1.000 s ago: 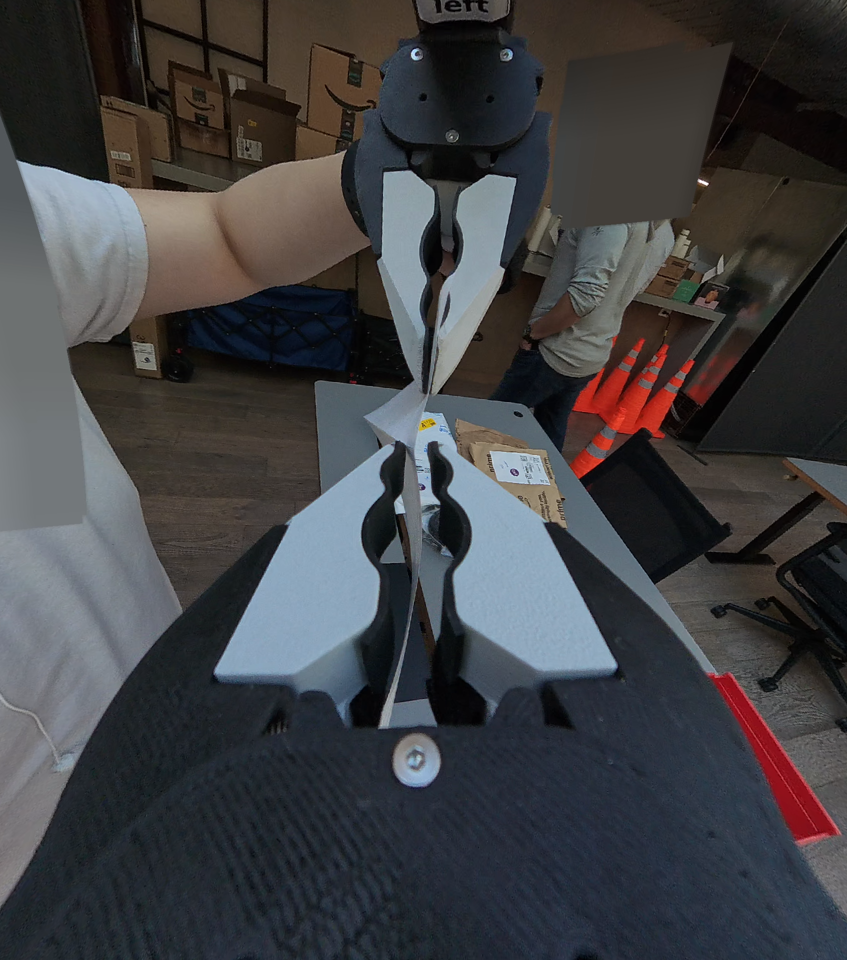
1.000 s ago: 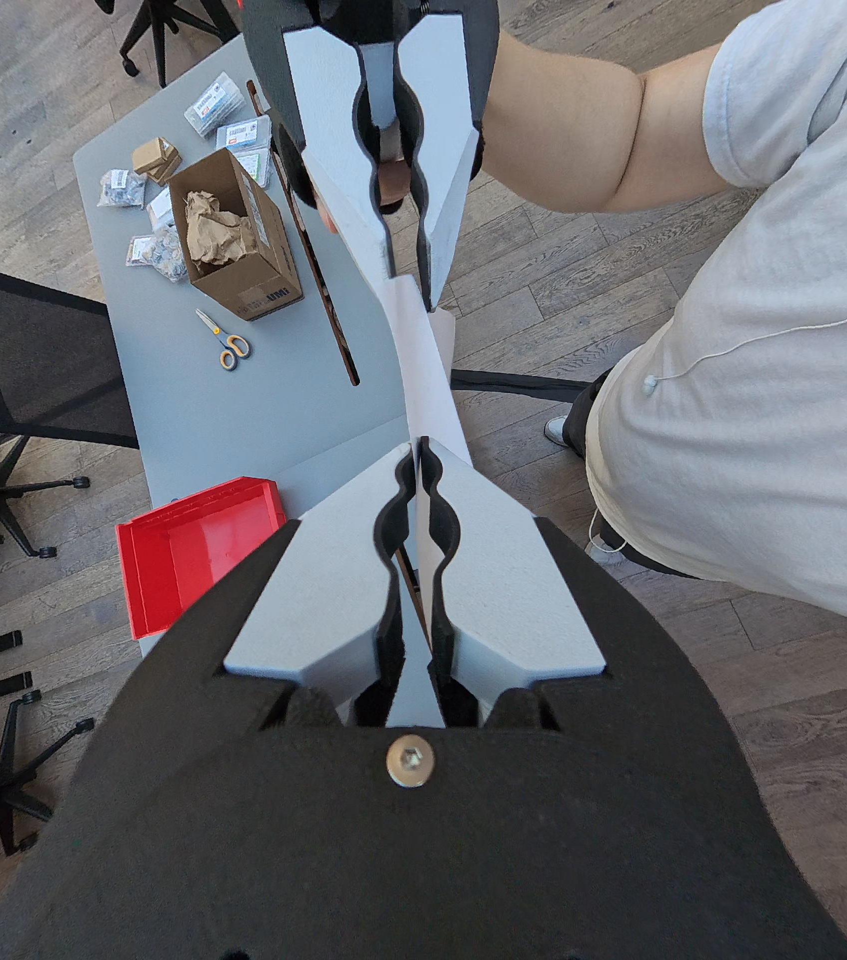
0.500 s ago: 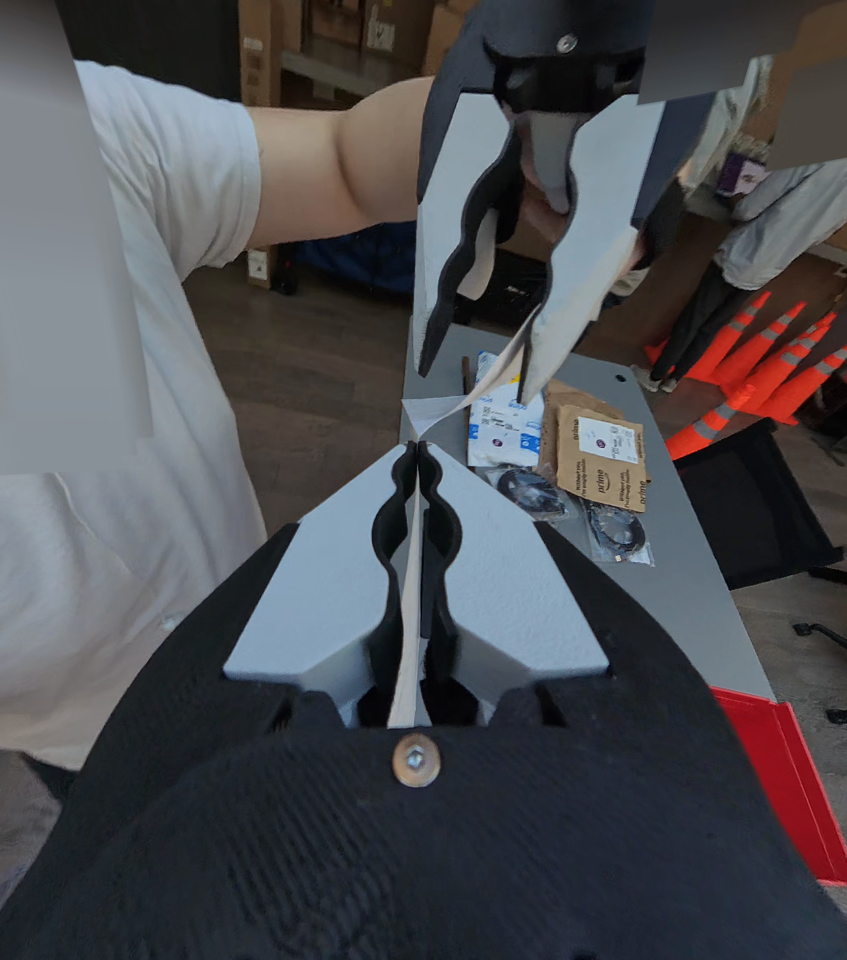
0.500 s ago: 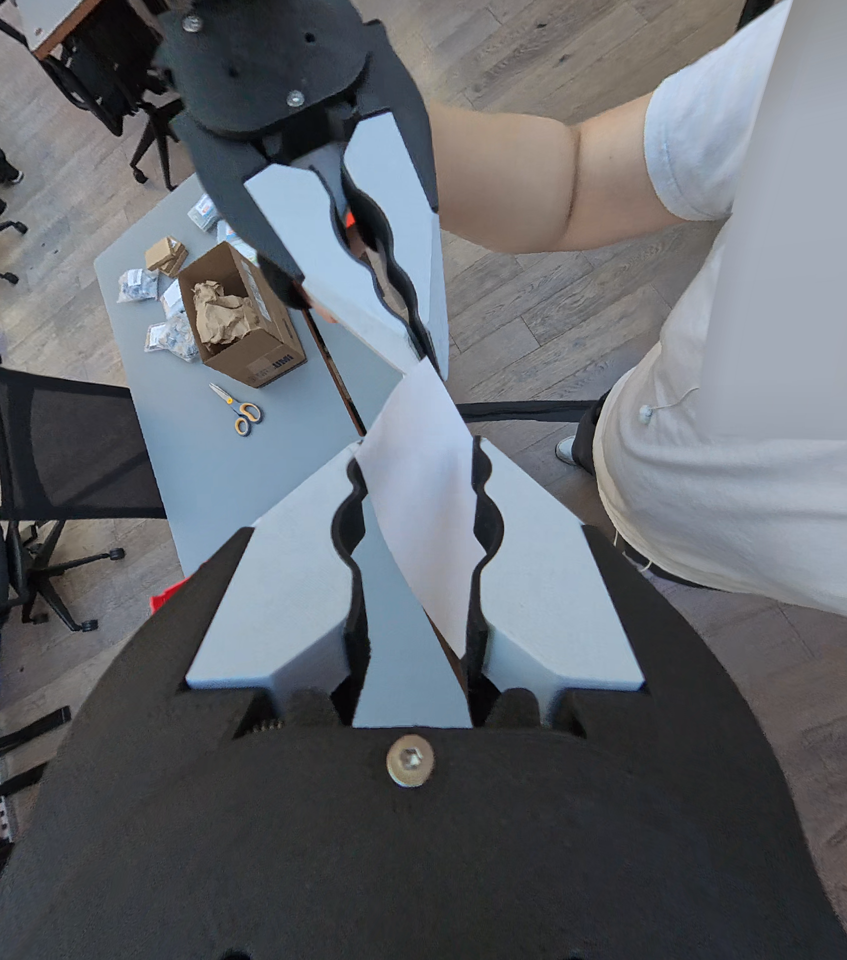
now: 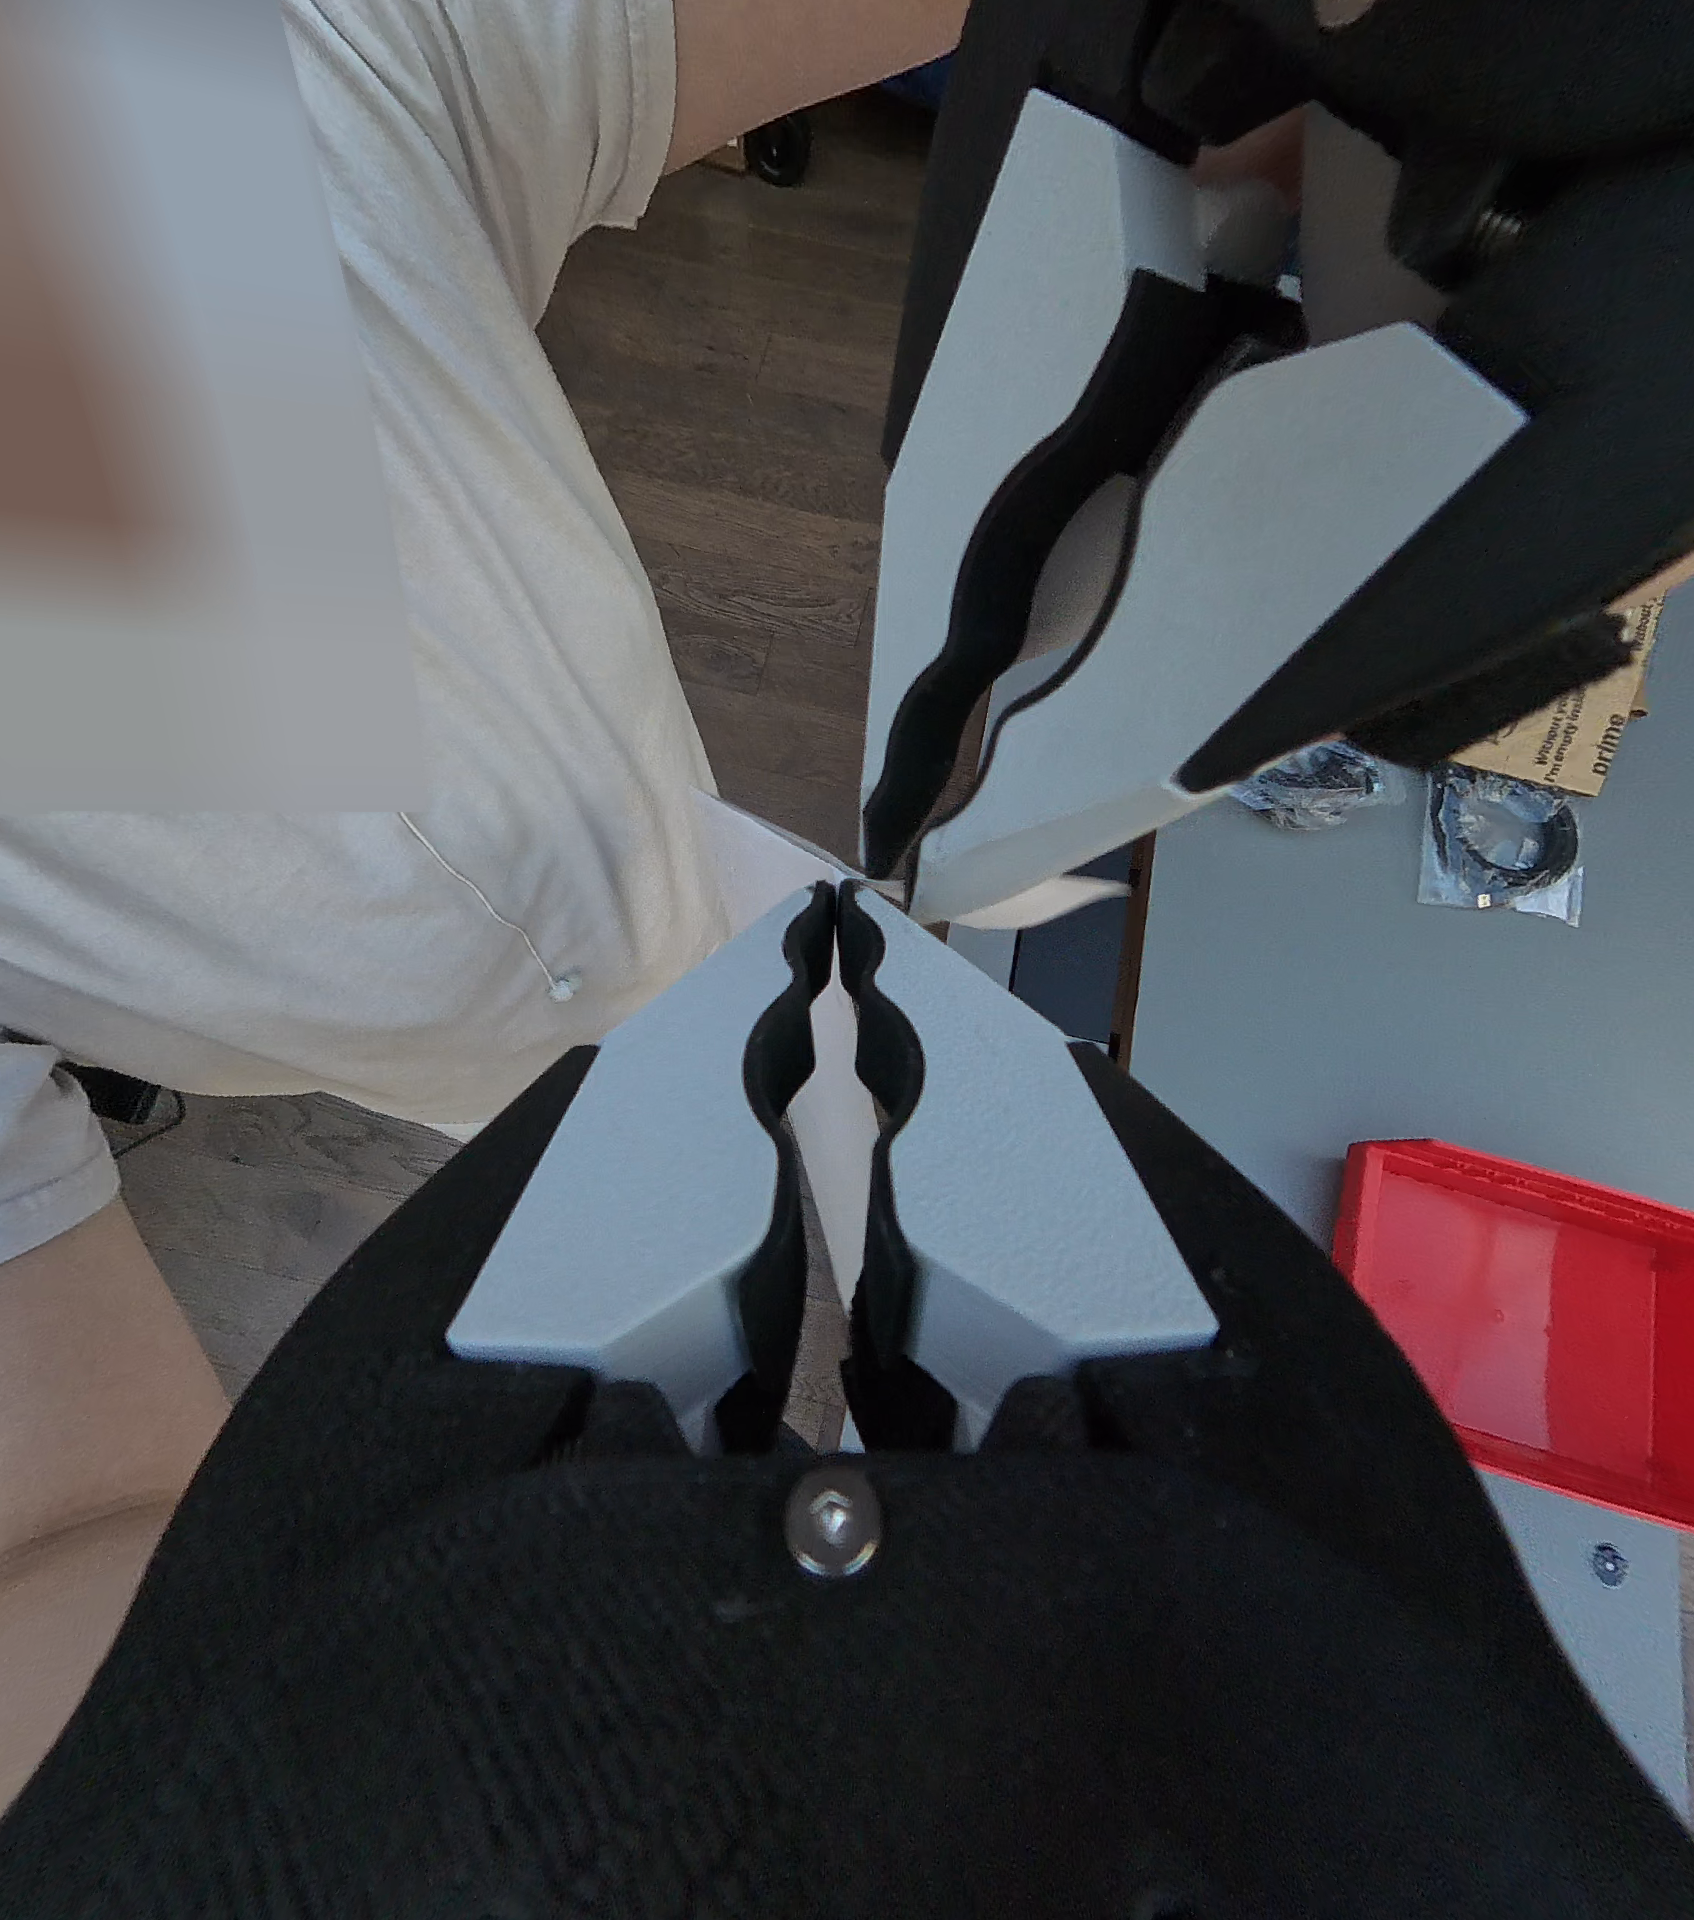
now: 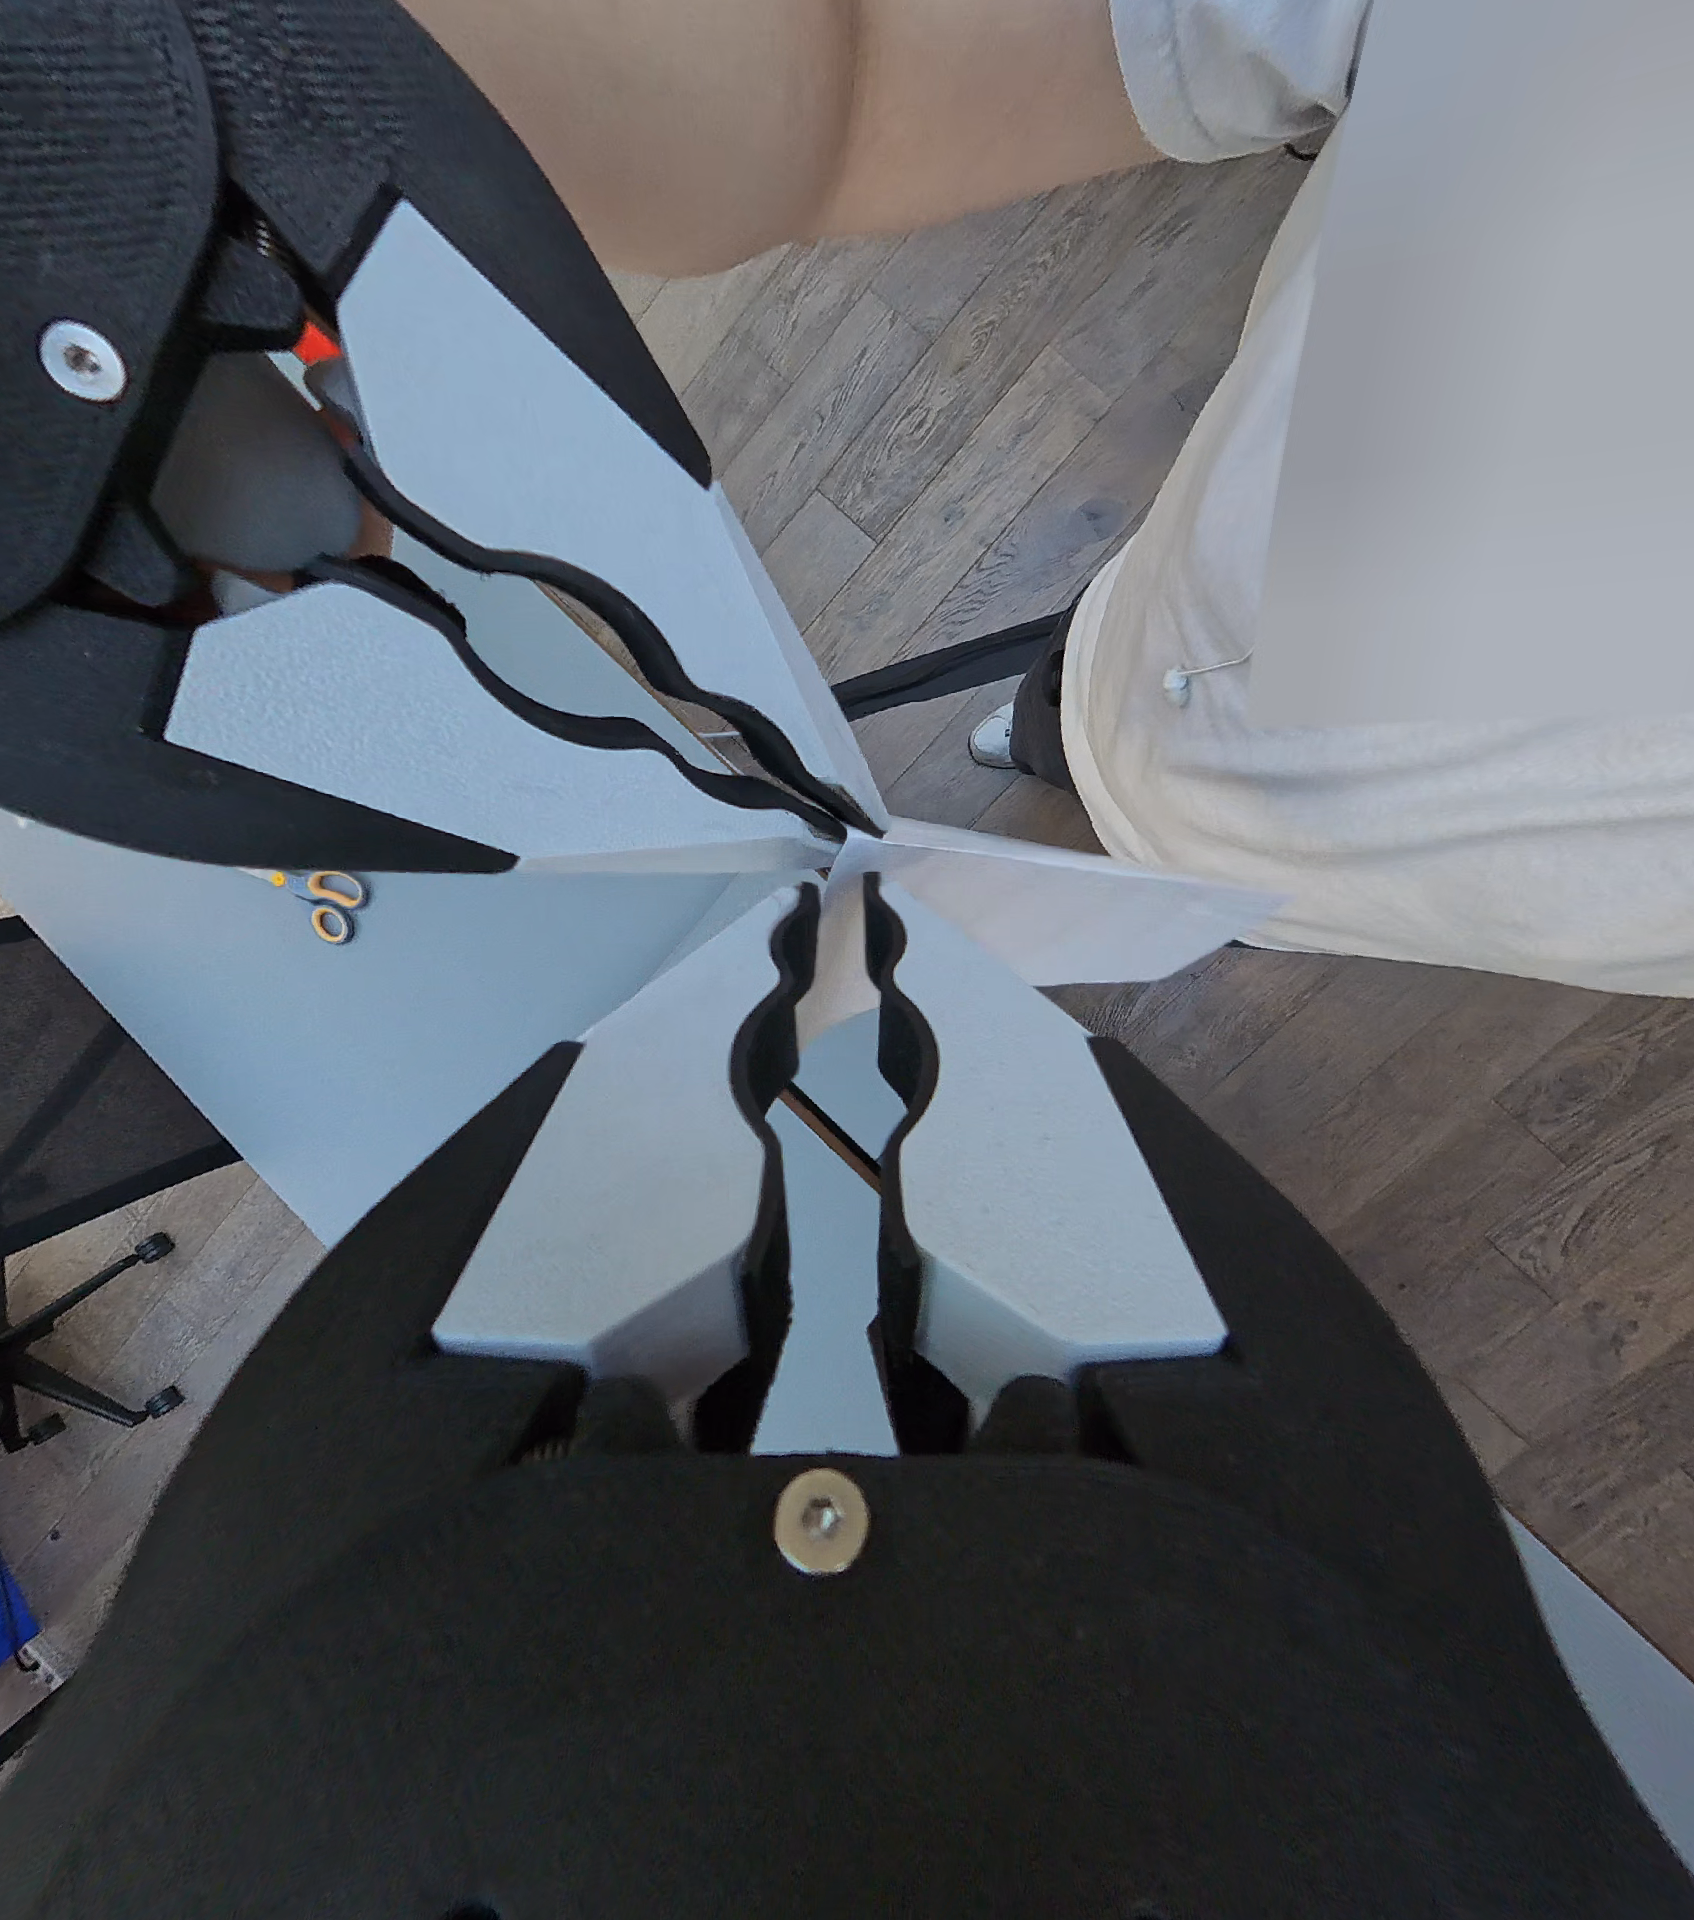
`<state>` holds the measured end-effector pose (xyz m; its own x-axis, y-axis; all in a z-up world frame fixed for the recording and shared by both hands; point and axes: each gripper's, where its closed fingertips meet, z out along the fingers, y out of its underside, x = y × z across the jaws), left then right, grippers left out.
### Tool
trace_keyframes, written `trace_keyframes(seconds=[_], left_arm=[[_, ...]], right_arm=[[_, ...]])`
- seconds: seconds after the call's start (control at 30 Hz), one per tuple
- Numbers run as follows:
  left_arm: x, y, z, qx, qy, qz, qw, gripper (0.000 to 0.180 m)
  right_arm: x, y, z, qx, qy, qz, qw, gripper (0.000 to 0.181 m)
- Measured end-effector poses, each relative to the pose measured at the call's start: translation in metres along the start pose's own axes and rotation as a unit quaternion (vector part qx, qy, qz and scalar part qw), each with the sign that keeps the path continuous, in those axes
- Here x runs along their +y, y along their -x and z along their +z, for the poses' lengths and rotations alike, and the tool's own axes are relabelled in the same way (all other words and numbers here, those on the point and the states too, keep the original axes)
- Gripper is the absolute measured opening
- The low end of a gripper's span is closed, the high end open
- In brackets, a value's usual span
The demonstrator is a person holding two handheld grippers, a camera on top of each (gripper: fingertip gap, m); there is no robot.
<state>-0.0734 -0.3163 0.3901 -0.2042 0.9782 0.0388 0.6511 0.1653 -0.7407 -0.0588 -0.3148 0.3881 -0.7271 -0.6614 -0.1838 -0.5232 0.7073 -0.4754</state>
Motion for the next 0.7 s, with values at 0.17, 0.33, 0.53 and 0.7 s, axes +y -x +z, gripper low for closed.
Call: trace_keyframes(seconds=[0.17,0.33,0.53,0.7], left_arm=[[0.005,0.0,-0.008,-0.018,-0.019,0.047,0.999,0.0],[0.008,0.003,-0.004,-0.031,-0.001,0.014,0.999,0.0],[0.017,0.006,0.002,-0.019,0.057,-0.083,0.995,0.0],[0.016,0.006,-0.003,-0.006,0.075,-0.112,0.991,0.0]], right_arm=[[-0.004,0.003,-0.003,0.017,-0.012,0.004,1.0,0.0],[-0.008,0.001,-0.003,0.065,-0.018,-0.01,0.998,0.009],[-0.007,-0.004,0.005,0.134,-0.013,-0.023,0.991,0.009],[-0.011,-0.006,0.006,0.169,-0.007,-0.025,0.985,0.002]])
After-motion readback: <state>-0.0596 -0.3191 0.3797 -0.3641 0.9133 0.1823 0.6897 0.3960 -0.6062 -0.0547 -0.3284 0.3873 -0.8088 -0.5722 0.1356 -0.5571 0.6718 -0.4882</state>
